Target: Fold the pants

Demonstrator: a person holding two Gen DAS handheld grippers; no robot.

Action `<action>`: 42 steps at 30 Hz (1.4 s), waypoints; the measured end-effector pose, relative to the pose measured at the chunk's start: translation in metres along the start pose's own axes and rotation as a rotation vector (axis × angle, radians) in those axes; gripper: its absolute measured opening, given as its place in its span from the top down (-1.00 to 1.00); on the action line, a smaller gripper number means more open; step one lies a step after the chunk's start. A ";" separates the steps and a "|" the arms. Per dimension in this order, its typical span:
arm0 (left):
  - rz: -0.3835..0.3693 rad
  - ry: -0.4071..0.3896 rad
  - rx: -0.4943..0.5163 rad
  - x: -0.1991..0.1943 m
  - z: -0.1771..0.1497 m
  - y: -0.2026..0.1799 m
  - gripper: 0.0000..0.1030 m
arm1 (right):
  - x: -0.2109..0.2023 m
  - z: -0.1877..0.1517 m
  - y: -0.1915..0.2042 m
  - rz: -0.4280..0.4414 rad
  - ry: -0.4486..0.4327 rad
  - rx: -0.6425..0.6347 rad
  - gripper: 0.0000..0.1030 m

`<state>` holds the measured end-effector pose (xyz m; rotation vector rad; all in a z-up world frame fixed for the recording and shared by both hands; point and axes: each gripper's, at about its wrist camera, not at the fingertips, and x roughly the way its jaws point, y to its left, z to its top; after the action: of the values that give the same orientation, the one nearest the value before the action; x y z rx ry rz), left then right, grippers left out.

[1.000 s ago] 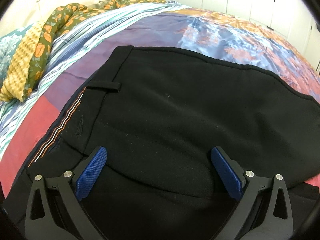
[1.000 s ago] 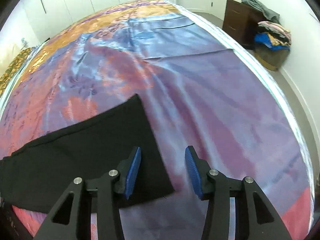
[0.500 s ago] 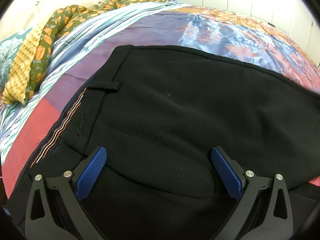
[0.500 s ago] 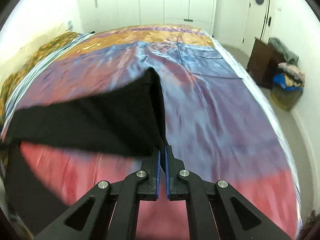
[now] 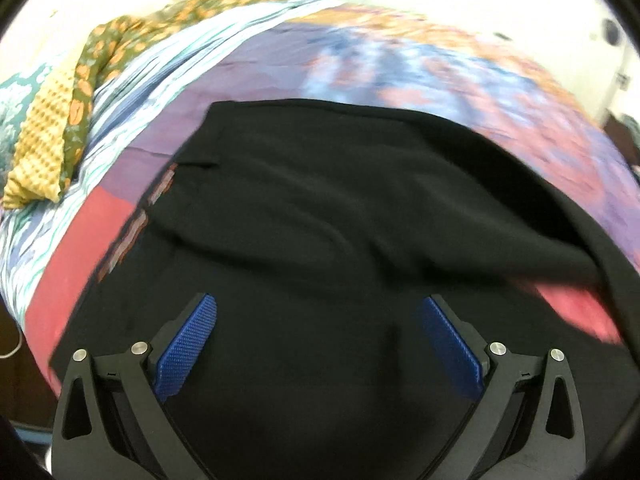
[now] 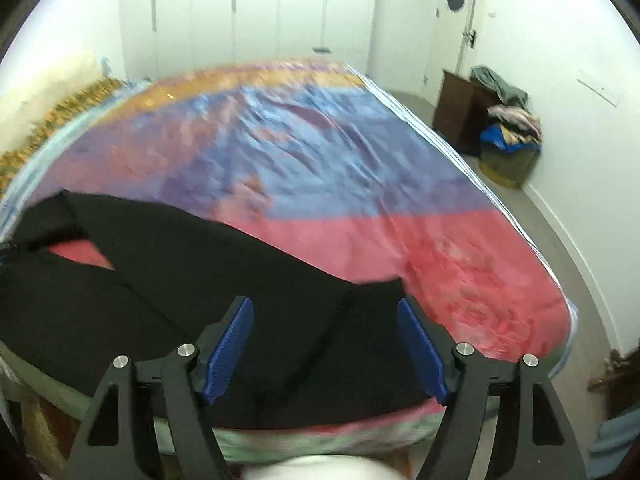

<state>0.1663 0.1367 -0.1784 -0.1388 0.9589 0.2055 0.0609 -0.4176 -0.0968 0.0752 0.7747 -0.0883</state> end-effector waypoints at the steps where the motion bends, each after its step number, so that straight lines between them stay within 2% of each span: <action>1: -0.029 -0.002 0.016 -0.010 -0.011 -0.007 -0.99 | -0.003 -0.002 0.014 0.022 -0.004 0.000 -0.54; 4: -0.104 -0.014 0.051 -0.034 -0.044 -0.025 -0.99 | 0.003 -0.010 0.073 0.151 0.013 -0.008 -0.55; 9: -0.127 -0.039 0.082 -0.048 -0.072 -0.040 -0.99 | 0.016 -0.032 0.145 0.296 0.060 0.027 -0.55; 14: -0.104 -0.055 0.088 -0.049 -0.082 -0.038 -0.99 | 0.020 -0.050 0.182 0.324 0.067 -0.024 -0.55; 16: -0.102 -0.062 0.080 -0.049 -0.086 -0.035 -0.99 | 0.024 -0.053 0.185 0.317 0.078 -0.041 -0.55; 24: -0.070 -0.073 0.116 -0.048 -0.091 -0.041 -0.99 | 0.035 -0.059 0.164 0.320 0.119 0.062 -0.55; 29: -0.070 -0.084 0.103 -0.050 -0.090 -0.038 -0.99 | 0.035 -0.059 0.150 0.334 0.114 0.137 -0.55; 32: -0.069 -0.076 0.093 -0.046 -0.089 -0.035 -0.99 | 0.037 -0.061 0.136 0.361 0.119 0.224 -0.55; 38: -0.058 -0.011 0.075 -0.029 -0.094 -0.030 -0.99 | 0.047 -0.073 0.096 0.413 0.132 0.452 -0.55; 42: -0.050 -0.007 0.071 -0.027 -0.095 -0.030 -0.99 | 0.051 -0.077 0.071 0.410 0.110 0.572 -0.55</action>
<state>0.0825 0.0850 -0.2088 -0.0961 0.9540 0.1259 0.0518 -0.3424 -0.1848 0.7830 0.8108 0.0872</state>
